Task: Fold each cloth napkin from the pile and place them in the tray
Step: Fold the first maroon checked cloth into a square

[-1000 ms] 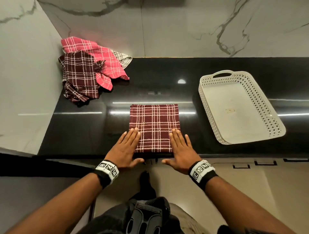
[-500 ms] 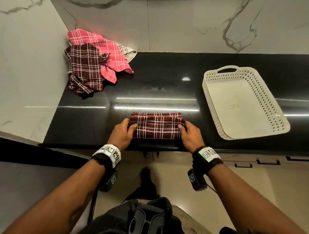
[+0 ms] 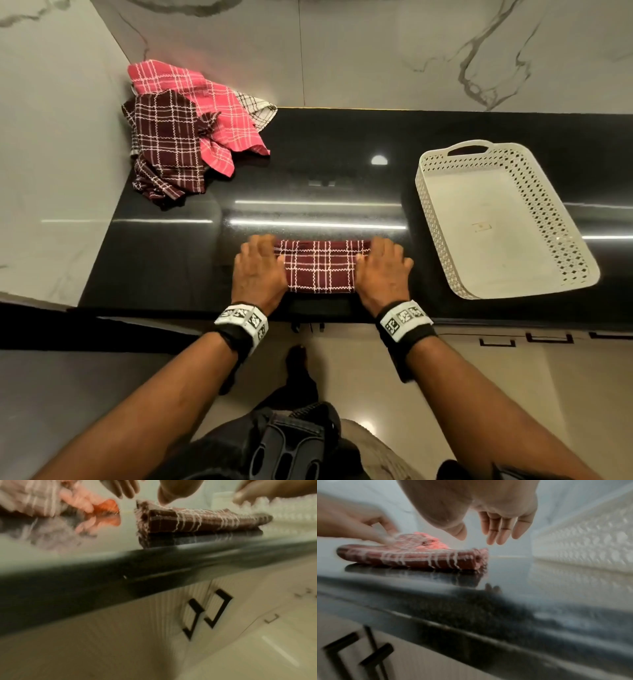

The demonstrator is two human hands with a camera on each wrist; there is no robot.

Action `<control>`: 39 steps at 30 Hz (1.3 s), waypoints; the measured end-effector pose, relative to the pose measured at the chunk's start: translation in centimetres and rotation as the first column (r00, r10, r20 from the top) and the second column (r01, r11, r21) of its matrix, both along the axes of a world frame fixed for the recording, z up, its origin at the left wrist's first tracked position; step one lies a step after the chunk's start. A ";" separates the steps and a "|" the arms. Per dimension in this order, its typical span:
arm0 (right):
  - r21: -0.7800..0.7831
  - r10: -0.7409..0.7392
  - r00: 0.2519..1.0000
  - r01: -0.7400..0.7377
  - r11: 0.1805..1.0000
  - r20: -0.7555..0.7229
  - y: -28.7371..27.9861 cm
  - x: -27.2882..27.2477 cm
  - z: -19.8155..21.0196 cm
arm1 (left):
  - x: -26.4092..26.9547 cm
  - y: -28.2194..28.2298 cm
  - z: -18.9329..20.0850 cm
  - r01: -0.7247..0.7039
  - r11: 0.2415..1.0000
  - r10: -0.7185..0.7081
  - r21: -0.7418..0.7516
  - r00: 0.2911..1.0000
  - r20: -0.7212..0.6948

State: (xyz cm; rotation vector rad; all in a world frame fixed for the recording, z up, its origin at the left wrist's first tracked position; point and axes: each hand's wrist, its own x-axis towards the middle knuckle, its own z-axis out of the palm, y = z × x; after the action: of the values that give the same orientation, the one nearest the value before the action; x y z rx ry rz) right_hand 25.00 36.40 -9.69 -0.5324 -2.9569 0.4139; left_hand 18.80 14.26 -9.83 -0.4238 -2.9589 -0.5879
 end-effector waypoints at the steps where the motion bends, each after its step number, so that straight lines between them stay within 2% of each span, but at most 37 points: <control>1: 0.023 0.123 0.992 -0.123 0.992 -0.006 -0.7 0.1 0.2 | 0.1 0.4 -0.2 0.141 0.988 -0.145 -0.062 0.987 -0.066; 3: -0.060 0.383 0.917 -0.378 0.924 0.116 -2.0 0.1 0.0 | 0.3 0.9 -1.2 0.378 0.900 -0.393 -0.216 0.919 -0.029; 5: -0.105 0.511 0.799 -0.506 0.856 0.315 -2.1 -0.3 -1.1 | -0.1 0.3 -2.4 0.420 0.851 -0.417 -0.316 0.905 0.081; 7: -0.082 0.514 0.753 -0.531 0.843 0.410 -0.7 -0.7 -2.1 | -0.6 -1.0 -3.3 0.389 0.847 -0.368 -0.362 0.921 0.127; 10: -0.058 0.433 0.767 -0.464 0.884 0.474 1.2 -0.5 -2.1 | -0.8 -1.8 -3.2 0.400 0.823 -0.366 -0.404 0.916 0.161; 13: -0.003 0.371 0.762 -0.436 0.900 0.531 1.8 -0.5 -1.1 | -0.5 -1.1 -2.7 0.364 0.841 -0.332 -0.400 0.931 0.151; 15: 0.005 0.378 0.799 -0.429 0.903 0.467 1.7 -1.1 -0.2 | 0.2 0.0 -1.8 0.351 0.861 -0.336 -0.367 0.936 0.107; 16: -0.012 0.414 0.809 -0.451 0.892 0.418 1.7 -1.4 0.1 | 0.7 0.6 -1.4 0.383 0.857 -0.384 -0.345 0.921 0.068; 18: -0.064 0.489 0.770 -0.511 0.857 0.409 1.8 -1.2 0.2 | 2.0 1.7 -1.3 0.540 0.780 -0.553 -0.316 0.831 0.052; 20: -0.058 0.483 0.749 -0.515 0.855 0.453 2.0 -0.4 -0.1 | 2.7 1.9 -1.5 0.635 0.693 -0.651 -0.342 0.755 0.084; 24: 0.046 0.389 0.819 -0.448 0.893 0.422 0.4 3.6 0.5 | 1.7 1.1 -1.0 0.528 0.770 -0.531 -0.359 0.842 0.099; 25: 0.046 0.404 0.824 -0.458 0.888 0.396 -0.3 4.8 0.7 | 1.7 0.6 -0.8 0.544 0.762 -0.528 -0.351 0.836 0.148; 28: 0.000 0.498 0.820 -0.519 0.855 0.283 -1.4 6.4 1.0 | 2.2 -1.1 -1.2 0.656 0.684 -0.594 -0.318 0.755 0.279; 31: -0.086 0.619 0.714 -0.630 0.772 0.327 -0.7 5.0 0.0 | 3.4 -2.6 -2.4 0.687 0.616 -0.605 -0.387 0.726 0.326; 33: -0.079 0.653 0.652 -0.682 0.728 0.387 0.0 4.3 -1.0 | 4.0 -2.7 -3.2 0.643 0.634 -0.586 -0.429 0.762 0.277; 34: -0.062 0.656 0.650 -0.691 0.721 0.382 0.2 4.2 -1.5 | 4.3 -2.6 -3.4 0.613 0.665 -0.575 -0.427 0.785 0.231; 36: -0.059 0.650 0.694 -0.668 0.742 0.310 0.5 4.8 -2.3 | 4.8 -2.5 -3.8 0.581 0.729 -0.560 -0.362 0.811 0.173; 39: -0.153 0.628 0.775 -0.614 0.775 0.070 0.4 6.4 -3.2 | 5.4 -2.8 -4.1 0.615 0.762 -0.607 -0.202 0.787 0.108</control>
State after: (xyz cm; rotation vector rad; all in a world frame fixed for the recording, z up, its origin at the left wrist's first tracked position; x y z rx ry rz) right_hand 31.36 36.84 -12.94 0.4753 -3.1665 0.6382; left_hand 24.16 11.46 -13.92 -1.4566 -2.8853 -0.2865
